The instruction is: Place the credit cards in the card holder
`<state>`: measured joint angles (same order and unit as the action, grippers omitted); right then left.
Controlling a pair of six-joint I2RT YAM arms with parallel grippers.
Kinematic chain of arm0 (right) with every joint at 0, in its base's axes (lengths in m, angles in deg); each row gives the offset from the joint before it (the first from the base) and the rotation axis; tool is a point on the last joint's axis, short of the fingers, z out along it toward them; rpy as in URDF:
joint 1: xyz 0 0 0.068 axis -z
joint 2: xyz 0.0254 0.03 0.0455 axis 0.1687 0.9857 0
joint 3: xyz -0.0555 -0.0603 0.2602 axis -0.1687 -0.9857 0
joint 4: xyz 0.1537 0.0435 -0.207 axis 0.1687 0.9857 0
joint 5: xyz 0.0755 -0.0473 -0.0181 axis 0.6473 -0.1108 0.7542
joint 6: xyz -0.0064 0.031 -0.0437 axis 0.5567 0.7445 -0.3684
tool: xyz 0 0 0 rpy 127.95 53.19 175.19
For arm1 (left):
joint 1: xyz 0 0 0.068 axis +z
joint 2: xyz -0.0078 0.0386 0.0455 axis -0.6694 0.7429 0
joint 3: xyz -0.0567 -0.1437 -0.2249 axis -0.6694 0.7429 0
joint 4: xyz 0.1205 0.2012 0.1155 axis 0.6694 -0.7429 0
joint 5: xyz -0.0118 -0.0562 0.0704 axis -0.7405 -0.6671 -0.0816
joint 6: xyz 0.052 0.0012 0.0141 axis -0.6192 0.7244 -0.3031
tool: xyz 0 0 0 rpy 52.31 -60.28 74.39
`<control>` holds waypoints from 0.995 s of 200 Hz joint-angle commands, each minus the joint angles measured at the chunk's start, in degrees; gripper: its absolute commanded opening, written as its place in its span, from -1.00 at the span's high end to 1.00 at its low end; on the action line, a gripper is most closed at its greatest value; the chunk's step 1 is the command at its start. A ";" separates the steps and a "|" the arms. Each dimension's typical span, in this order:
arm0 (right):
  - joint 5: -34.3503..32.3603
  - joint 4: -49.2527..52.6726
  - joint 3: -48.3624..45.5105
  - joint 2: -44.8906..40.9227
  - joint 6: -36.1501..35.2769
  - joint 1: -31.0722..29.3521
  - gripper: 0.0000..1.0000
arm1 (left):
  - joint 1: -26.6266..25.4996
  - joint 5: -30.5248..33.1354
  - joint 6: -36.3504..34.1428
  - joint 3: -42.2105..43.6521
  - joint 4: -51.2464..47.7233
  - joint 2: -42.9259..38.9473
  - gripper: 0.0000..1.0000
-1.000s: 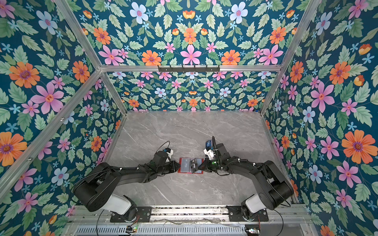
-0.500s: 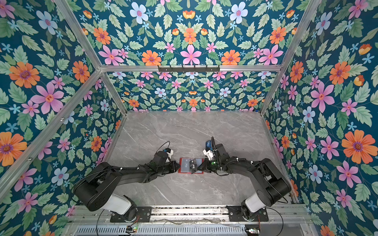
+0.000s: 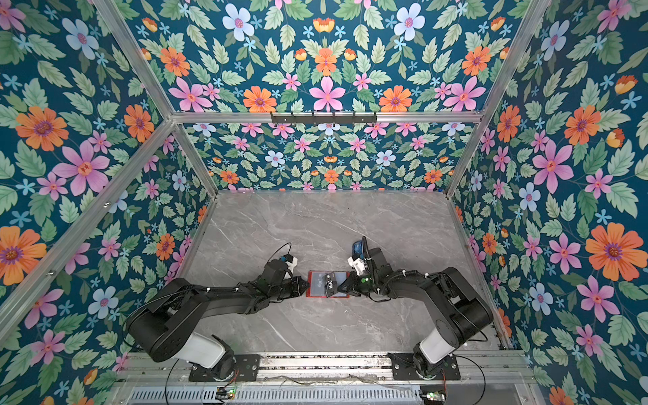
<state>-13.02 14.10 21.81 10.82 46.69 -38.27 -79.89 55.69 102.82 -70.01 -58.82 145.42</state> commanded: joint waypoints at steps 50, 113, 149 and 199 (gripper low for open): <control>-2.00 -4.40 -0.41 1.14 2.17 -0.09 1.00 | -0.01 0.29 0.13 0.56 -6.46 0.17 0.73; -1.98 -7.38 -0.93 3.01 3.86 -0.27 1.00 | -0.06 0.34 0.09 0.62 -6.66 0.14 0.73; -2.25 -8.58 -1.03 3.37 4.47 -0.37 1.00 | -0.06 0.36 0.06 0.85 -6.66 -0.07 0.74; -2.33 -10.41 -0.93 5.84 5.59 -0.95 1.00 | -0.08 0.43 0.28 1.17 -6.56 -0.22 0.75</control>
<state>-14.62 5.12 20.87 15.74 51.15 -38.94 -79.95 55.63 102.84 -69.37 -58.64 144.96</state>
